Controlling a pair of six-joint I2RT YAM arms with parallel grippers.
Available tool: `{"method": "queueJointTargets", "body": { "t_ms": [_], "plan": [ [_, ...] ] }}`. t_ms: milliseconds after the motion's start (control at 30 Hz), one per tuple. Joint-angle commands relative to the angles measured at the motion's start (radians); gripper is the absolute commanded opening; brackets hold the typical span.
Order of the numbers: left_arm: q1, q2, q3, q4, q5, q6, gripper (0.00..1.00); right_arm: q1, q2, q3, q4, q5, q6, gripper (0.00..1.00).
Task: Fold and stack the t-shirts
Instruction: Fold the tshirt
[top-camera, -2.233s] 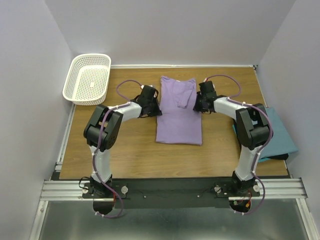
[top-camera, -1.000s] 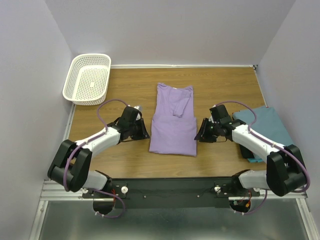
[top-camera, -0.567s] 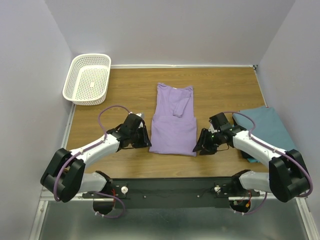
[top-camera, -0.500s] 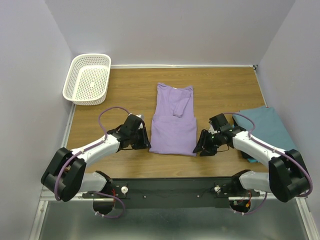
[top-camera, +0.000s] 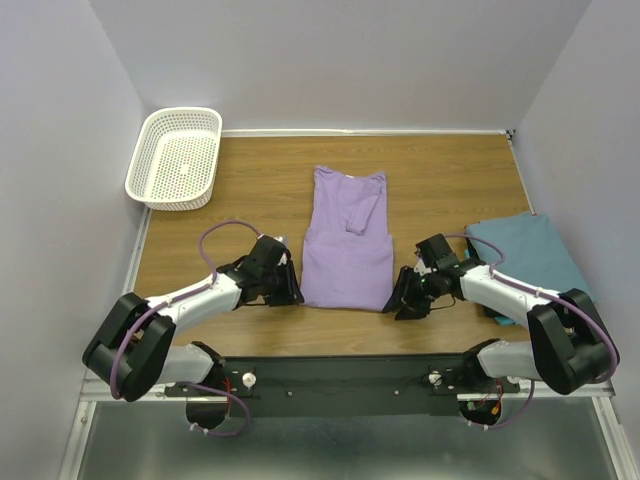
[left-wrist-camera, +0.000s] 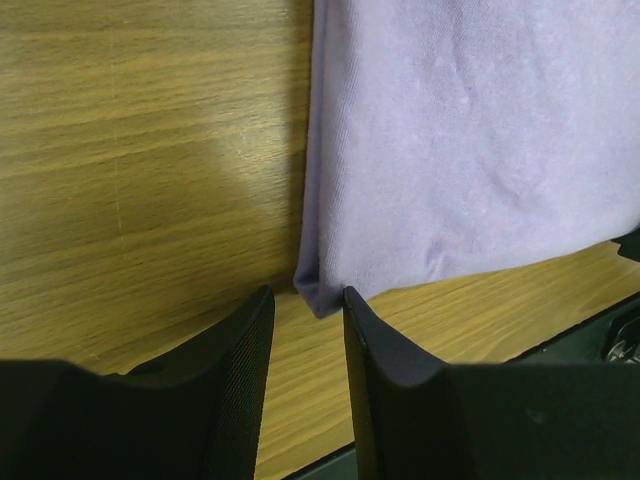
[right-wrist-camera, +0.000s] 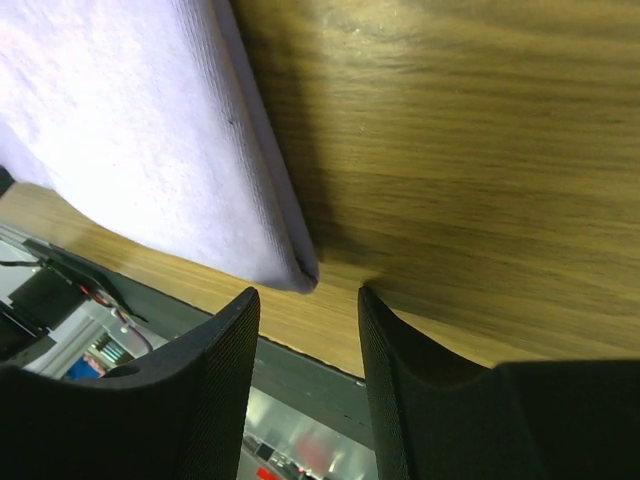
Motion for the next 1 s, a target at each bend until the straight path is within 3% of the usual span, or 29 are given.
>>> {"method": "queueJointTargets", "body": {
  "t_ms": [0,400,500,567,733,867,967],
  "plan": [
    [-0.009,0.014,-0.016,0.052,0.017,-0.016,0.42,0.007,0.012,-0.022,0.052,-0.007,0.029,0.51],
    [-0.018,0.055,-0.04,0.098,0.016,-0.018,0.4,0.007,0.006,-0.057,0.129,0.041,0.109,0.43],
    [-0.023,0.054,-0.041,0.098,0.008,-0.018,0.35,0.007,-0.001,-0.06,0.138,0.06,0.119,0.41],
    [-0.024,0.058,-0.043,0.1,0.01,-0.016,0.29,0.007,-0.008,-0.06,0.143,0.073,0.125,0.36],
    [-0.032,0.081,-0.023,0.103,0.055,0.005,0.01,0.007,-0.016,-0.037,0.144,0.105,0.127,0.17],
    [-0.046,0.057,-0.015,0.098,0.066,0.011,0.0,0.007,-0.033,-0.026,0.141,0.091,0.104,0.02],
    [-0.051,0.014,-0.023,0.084,0.083,0.001,0.0,0.007,-0.057,-0.031,0.124,0.067,0.073,0.0]
  ]
}}
